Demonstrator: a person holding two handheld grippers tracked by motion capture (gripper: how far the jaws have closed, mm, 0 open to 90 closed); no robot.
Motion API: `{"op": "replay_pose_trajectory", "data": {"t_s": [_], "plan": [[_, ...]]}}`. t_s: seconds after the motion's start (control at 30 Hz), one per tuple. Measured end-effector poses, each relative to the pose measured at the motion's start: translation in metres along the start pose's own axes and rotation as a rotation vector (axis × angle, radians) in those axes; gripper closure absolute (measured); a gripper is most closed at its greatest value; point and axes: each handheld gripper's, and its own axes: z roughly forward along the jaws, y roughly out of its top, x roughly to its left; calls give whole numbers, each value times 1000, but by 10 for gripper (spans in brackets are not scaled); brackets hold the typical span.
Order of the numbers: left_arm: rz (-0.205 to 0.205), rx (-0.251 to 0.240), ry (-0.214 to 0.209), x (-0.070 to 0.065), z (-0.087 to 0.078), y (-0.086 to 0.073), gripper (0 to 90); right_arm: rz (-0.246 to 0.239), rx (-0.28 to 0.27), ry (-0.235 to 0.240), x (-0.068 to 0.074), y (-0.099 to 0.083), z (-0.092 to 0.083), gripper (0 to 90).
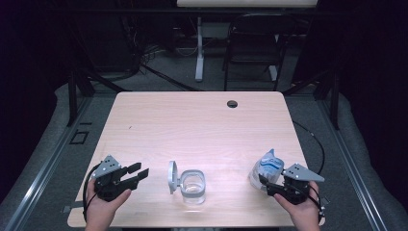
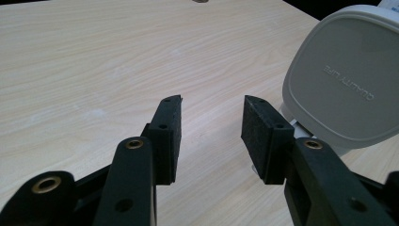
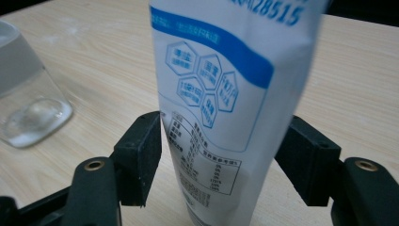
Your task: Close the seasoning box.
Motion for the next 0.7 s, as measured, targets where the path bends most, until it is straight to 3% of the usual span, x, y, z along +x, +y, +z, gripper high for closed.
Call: {"op": "replay_pose_trajectory", "data": {"t_s": [0.33, 0.7], "plan": [[2, 3, 7, 2, 0, -1, 582, 1, 49, -21, 2, -13, 16, 325], [-2, 6, 11, 2, 1, -1, 579, -26, 39, -22, 1, -25, 25, 336]]}}
